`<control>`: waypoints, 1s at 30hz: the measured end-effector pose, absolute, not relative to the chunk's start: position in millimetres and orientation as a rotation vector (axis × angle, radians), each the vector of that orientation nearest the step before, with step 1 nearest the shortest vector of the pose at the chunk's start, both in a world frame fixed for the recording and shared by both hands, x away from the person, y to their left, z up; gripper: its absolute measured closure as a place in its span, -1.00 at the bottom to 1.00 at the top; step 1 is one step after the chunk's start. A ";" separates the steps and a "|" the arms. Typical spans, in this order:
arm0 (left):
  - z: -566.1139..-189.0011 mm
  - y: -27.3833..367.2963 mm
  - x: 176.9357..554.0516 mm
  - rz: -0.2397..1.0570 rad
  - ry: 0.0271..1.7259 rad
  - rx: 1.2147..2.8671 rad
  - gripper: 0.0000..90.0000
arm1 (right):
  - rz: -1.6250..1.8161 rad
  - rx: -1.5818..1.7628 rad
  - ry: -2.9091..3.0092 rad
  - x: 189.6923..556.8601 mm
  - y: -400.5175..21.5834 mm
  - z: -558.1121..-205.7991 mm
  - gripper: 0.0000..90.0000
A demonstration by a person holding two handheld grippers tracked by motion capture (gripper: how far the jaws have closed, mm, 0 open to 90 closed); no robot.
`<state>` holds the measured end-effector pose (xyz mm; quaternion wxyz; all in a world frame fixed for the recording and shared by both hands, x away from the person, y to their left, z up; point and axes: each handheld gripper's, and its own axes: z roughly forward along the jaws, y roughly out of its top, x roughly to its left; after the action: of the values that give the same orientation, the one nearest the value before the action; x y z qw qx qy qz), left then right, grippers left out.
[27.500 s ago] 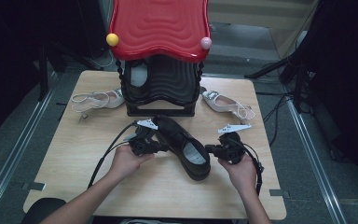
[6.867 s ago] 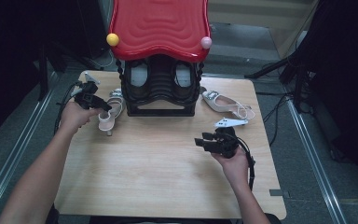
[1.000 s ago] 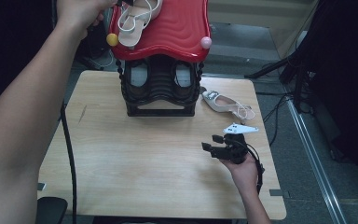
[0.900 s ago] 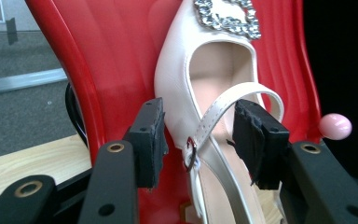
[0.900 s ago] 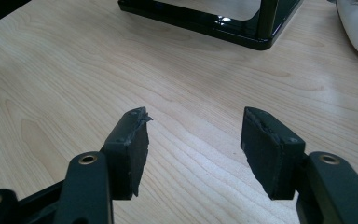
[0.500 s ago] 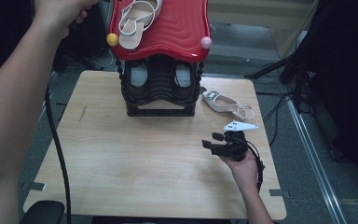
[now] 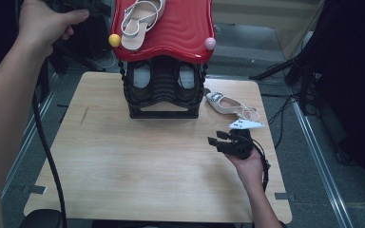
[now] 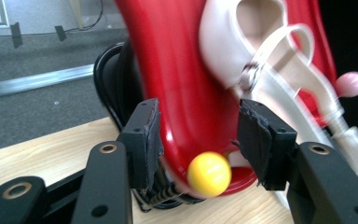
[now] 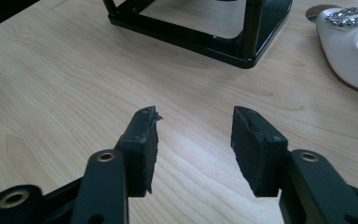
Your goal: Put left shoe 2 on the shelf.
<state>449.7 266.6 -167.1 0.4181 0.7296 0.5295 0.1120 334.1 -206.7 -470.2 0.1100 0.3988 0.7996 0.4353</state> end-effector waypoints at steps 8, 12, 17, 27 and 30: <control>-195.1 281.1 439.3 0.246 1.327 1.832 0.08 | 1.256 1.218 2.338 342.9 -207.7 -467.6 0.52; -212.1 286.5 434.3 0.246 1.340 1.855 0.07 | 1.269 1.243 2.320 346.7 -210.5 -464.8 0.66; -231.4 290.9 428.0 0.236 1.341 1.845 0.08 | 1.255 1.259 2.335 352.3 -211.4 -468.0 0.73; -266.6 295.8 423.4 0.216 1.347 1.854 0.05 | 1.253 1.286 2.291 357.4 -214.5 -466.2 1.00; -275.9 295.2 421.3 0.212 1.340 1.858 0.05 | 1.239 1.301 2.293 359.8 -215.7 -468.7 0.99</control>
<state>421.3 295.2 -275.9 0.4084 0.7372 0.5316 0.0842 359.8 -215.7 -468.7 0.1141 0.4438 0.7820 0.4224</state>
